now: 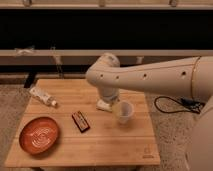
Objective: Move the arm in a circular motion
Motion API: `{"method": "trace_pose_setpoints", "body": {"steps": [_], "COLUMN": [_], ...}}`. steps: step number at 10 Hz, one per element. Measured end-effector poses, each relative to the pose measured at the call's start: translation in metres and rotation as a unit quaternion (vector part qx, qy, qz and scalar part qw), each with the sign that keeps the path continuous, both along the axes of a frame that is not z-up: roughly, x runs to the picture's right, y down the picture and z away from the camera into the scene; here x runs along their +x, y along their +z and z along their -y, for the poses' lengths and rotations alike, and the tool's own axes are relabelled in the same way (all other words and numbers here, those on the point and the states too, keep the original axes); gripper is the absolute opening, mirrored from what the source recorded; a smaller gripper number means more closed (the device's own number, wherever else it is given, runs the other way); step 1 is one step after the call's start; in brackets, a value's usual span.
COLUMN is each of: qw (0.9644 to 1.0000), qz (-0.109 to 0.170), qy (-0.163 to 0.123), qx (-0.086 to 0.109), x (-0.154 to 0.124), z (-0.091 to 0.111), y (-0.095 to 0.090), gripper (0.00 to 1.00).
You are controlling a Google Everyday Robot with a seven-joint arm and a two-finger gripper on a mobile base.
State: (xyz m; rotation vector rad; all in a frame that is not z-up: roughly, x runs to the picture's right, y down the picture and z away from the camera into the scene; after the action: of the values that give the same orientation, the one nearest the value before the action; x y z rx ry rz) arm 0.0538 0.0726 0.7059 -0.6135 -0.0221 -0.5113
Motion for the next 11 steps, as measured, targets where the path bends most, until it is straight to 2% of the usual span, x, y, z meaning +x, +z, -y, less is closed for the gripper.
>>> {"method": "trace_pose_setpoints", "body": {"steps": [1,3,6,8,10,11], "qw": [0.9992,0.9958,0.9901,0.9889,0.9896,0.9908], "qz": [-0.024,-0.049,-0.059,-0.049,-0.033,-0.020], "qy": [0.032,0.077,0.127,0.140,0.140,0.134], "qx": [0.000,0.004,0.012,0.011,0.006,0.003], "x": [0.032,0.071,0.102,0.093,0.061,0.031], "z": [0.014,0.038,0.089,0.113,0.132,0.140], "y": [0.013,0.035,0.077,0.099,0.119,0.129], "gripper": [0.80,0.80,0.80,0.80,0.80,0.80]}}
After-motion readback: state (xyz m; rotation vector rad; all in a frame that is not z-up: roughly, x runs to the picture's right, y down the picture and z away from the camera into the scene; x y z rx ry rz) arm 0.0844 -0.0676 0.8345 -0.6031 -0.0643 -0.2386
